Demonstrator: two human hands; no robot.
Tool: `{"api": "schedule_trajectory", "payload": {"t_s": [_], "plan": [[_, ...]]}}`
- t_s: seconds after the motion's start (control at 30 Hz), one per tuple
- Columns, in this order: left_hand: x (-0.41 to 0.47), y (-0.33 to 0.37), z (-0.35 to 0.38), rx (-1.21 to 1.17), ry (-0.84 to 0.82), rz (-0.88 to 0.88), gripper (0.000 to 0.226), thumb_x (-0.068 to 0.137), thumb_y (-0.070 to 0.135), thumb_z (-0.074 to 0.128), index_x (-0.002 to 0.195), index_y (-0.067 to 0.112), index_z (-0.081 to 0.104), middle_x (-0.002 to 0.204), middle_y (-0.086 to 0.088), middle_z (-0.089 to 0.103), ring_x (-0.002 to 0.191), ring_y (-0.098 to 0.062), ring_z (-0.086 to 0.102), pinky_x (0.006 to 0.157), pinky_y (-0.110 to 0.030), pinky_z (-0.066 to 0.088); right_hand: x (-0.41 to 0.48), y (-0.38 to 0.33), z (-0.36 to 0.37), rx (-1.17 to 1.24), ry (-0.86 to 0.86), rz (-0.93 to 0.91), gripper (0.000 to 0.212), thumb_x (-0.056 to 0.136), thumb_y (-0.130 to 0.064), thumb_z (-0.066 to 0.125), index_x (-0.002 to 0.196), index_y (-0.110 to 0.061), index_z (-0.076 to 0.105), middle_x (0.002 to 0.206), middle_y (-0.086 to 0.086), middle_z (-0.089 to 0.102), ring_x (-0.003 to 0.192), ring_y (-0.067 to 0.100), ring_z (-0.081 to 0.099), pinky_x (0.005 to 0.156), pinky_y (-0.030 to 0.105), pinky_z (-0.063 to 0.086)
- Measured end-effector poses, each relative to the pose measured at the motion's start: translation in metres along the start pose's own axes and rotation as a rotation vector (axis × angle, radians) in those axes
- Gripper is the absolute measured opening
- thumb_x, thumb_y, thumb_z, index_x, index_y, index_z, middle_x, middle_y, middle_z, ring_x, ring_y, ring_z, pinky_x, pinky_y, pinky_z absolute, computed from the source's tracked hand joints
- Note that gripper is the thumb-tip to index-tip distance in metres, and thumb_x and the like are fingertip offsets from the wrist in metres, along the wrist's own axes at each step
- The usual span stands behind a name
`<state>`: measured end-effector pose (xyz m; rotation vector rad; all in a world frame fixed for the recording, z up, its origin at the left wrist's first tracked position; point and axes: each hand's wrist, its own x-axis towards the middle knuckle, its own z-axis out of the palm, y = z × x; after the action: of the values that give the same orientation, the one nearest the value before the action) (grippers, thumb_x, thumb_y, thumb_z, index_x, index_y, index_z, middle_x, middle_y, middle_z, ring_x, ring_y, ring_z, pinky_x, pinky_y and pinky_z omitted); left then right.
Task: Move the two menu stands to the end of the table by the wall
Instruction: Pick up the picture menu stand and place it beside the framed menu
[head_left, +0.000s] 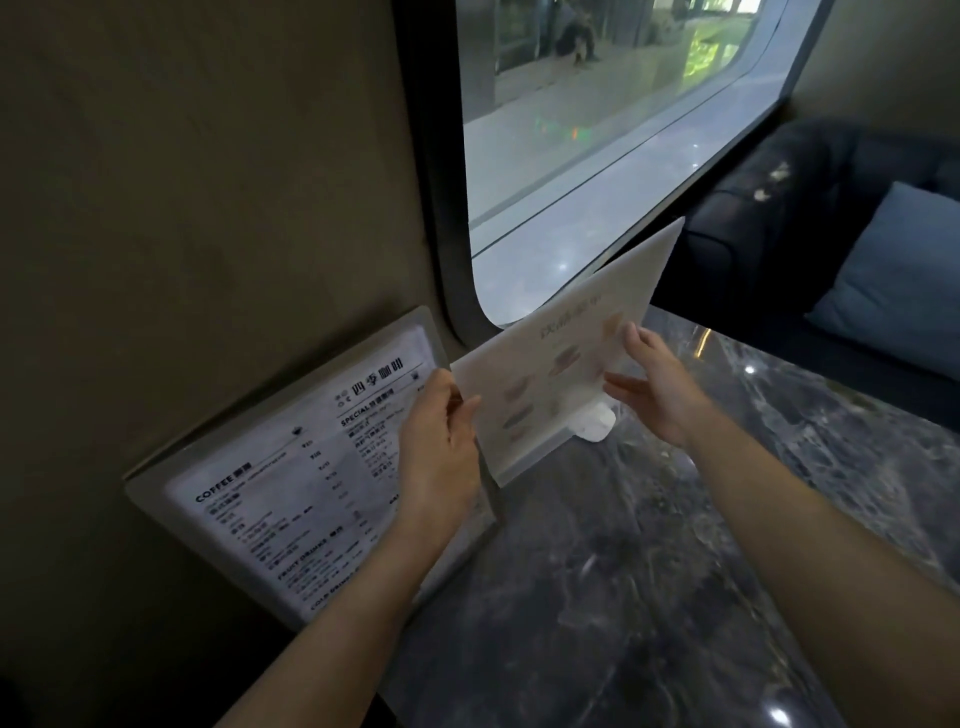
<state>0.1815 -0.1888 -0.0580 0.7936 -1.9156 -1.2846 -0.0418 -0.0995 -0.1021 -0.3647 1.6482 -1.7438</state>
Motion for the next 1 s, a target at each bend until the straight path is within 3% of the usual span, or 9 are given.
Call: {"api": "schedule_trajectory", "payload": {"t_s": [0.1, 0.27, 0.37, 0.47, 0.53, 0.67, 0.8, 1.0], "plan": [[0.004, -0.002, 0.003, 0.021, -0.006, 0.011, 0.018, 0.091, 0.014, 0.049, 0.078, 0.025, 0.046, 0.091, -0.014, 0.058, 0.091, -0.033, 0.057, 0.080, -0.053, 0.053, 0.013, -0.006, 0.007, 0.082, -0.040, 0.032, 0.035, 0.085, -0.055, 0.046, 0.112, -0.032, 0.049, 0.125, -0.009, 0.048, 0.114, 0.033, 0.046, 0.098, 0.041, 0.041], [0.013, -0.003, 0.005, -0.013, -0.013, -0.004, 0.011, 0.092, 0.013, 0.048, 0.081, 0.016, 0.047, 0.091, -0.019, 0.058, 0.091, -0.037, 0.056, 0.082, -0.057, 0.050, 0.032, -0.011, 0.013, 0.102, -0.043, 0.074, 0.036, 0.082, -0.060, 0.046, 0.105, -0.032, 0.051, 0.109, -0.014, 0.048, 0.124, 0.041, 0.039, 0.105, 0.050, 0.036], [0.017, 0.000, 0.007, 0.017, -0.007, 0.011, 0.017, 0.092, 0.014, 0.047, 0.078, 0.023, 0.049, 0.086, -0.012, 0.059, 0.086, -0.032, 0.058, 0.079, -0.054, 0.052, 0.038, -0.012, 0.018, 0.115, -0.053, 0.101, 0.030, 0.081, -0.060, 0.046, 0.099, -0.037, 0.051, 0.124, -0.010, 0.040, 0.129, 0.043, 0.034, 0.106, 0.051, 0.036], [0.019, 0.001, 0.010, 0.081, -0.005, 0.048, 0.013, 0.092, 0.013, 0.048, 0.079, 0.018, 0.049, 0.079, -0.009, 0.058, 0.075, -0.026, 0.055, 0.067, -0.054, 0.052, 0.042, -0.013, 0.024, 0.109, -0.056, 0.118, 0.037, 0.081, -0.060, 0.047, 0.108, -0.036, 0.042, 0.145, -0.003, 0.029, 0.131, 0.042, 0.032, 0.102, 0.046, 0.040], [0.021, 0.001, 0.010, 0.093, 0.005, 0.034, 0.013, 0.092, 0.013, 0.047, 0.080, 0.018, 0.049, 0.081, -0.009, 0.059, 0.076, -0.026, 0.056, 0.067, -0.053, 0.052, 0.044, -0.014, 0.028, 0.099, -0.057, 0.118, 0.036, 0.082, -0.059, 0.047, 0.109, -0.036, 0.040, 0.149, -0.001, 0.025, 0.129, 0.042, 0.033, 0.095, 0.043, 0.042], [0.025, 0.001, 0.007, 0.122, 0.017, 0.011, 0.011, 0.092, 0.016, 0.047, 0.083, 0.022, 0.049, 0.085, 0.000, 0.060, 0.081, -0.020, 0.059, 0.071, -0.050, 0.056, 0.048, -0.016, 0.032, 0.100, -0.066, 0.128, 0.021, 0.083, -0.055, 0.048, 0.095, -0.038, 0.047, 0.127, -0.007, 0.035, 0.125, 0.041, 0.036, 0.088, 0.040, 0.044], [0.027, 0.006, 0.006, 0.140, 0.031, 0.046, 0.016, 0.092, 0.019, 0.047, 0.089, 0.034, 0.045, 0.085, 0.017, 0.056, 0.082, -0.006, 0.058, 0.070, -0.043, 0.058, 0.054, -0.014, 0.030, 0.109, -0.066, 0.134, 0.042, 0.082, -0.057, 0.050, 0.114, -0.029, 0.049, 0.134, -0.004, 0.035, 0.128, 0.043, 0.034, 0.096, 0.048, 0.046], [0.036, 0.015, -0.002, 0.150, 0.063, 0.178, 0.020, 0.091, 0.017, 0.049, 0.097, 0.035, 0.045, 0.087, 0.020, 0.052, 0.088, -0.009, 0.058, 0.071, -0.044, 0.059, 0.057, -0.011, 0.030, 0.102, -0.072, 0.141, 0.053, 0.080, -0.057, 0.052, 0.123, -0.028, 0.044, 0.141, 0.001, 0.032, 0.132, 0.044, 0.027, 0.100, 0.057, 0.042]]}}
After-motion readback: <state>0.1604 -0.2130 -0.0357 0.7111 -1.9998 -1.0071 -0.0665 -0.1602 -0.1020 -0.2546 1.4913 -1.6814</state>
